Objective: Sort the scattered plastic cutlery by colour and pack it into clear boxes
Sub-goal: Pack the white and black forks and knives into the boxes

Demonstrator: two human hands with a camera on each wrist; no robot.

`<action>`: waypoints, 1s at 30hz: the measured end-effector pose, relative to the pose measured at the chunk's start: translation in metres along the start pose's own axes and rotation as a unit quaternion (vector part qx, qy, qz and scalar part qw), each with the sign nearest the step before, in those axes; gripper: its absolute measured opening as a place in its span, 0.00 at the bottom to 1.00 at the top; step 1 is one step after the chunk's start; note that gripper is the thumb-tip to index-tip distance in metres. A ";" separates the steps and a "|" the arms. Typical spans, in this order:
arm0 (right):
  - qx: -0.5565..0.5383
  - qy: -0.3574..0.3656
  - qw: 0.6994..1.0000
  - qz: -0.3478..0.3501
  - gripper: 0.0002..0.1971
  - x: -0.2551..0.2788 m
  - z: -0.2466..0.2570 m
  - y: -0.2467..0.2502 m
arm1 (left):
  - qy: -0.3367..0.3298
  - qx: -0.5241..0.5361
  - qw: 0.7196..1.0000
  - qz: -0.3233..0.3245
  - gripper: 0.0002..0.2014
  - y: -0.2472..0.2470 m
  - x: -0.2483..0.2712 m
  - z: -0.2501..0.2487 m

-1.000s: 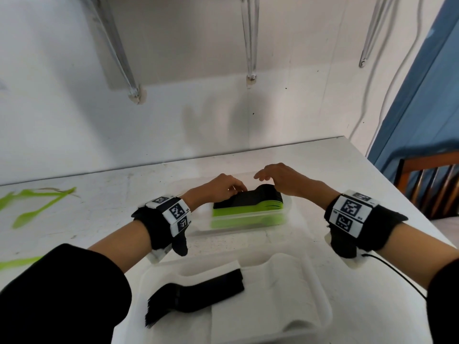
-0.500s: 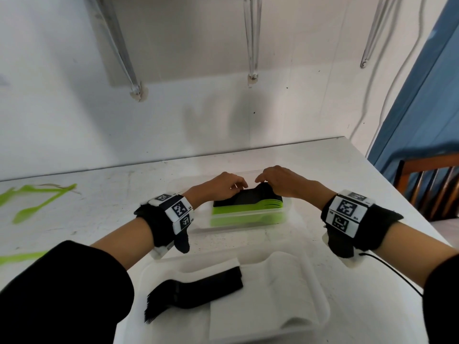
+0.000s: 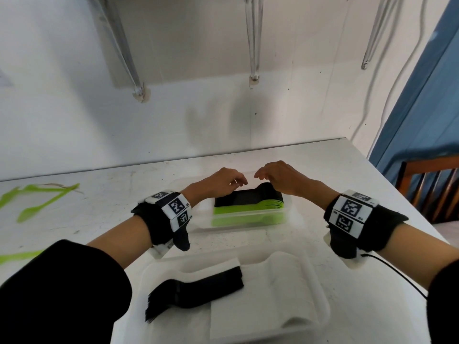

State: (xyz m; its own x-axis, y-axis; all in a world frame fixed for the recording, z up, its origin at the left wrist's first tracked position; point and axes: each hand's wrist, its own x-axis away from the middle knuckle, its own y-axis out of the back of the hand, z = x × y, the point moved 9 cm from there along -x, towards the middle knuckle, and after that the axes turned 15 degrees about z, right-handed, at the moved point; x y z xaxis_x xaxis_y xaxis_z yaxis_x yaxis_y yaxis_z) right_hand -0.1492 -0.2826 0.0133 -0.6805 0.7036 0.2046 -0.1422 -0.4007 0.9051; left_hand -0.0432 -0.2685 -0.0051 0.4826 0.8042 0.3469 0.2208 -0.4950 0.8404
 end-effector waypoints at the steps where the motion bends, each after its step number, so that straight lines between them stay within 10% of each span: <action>1: -0.003 0.005 1.000 -0.008 0.23 0.000 0.003 0.002 | -0.001 0.000 1.000 -0.003 0.14 0.003 0.002 -0.001; 11: -0.090 0.091 0.989 -0.080 0.13 0.003 0.084 0.033 | 0.040 0.053 0.991 -0.119 0.11 0.043 0.098 0.010; 30: -0.130 0.331 0.932 0.070 0.14 -0.018 0.423 -0.089 | 0.276 0.097 0.896 -0.333 0.13 -0.035 0.456 0.116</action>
State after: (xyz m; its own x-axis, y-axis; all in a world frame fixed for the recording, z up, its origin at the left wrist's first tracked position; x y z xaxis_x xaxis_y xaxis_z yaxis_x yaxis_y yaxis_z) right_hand 0.1796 -0.0112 0.0868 -0.9877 0.1513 -0.0388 -0.1291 -0.6510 0.7480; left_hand 0.2673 0.0774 0.0751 -0.2930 0.9561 -0.0069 0.4730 0.1512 0.8680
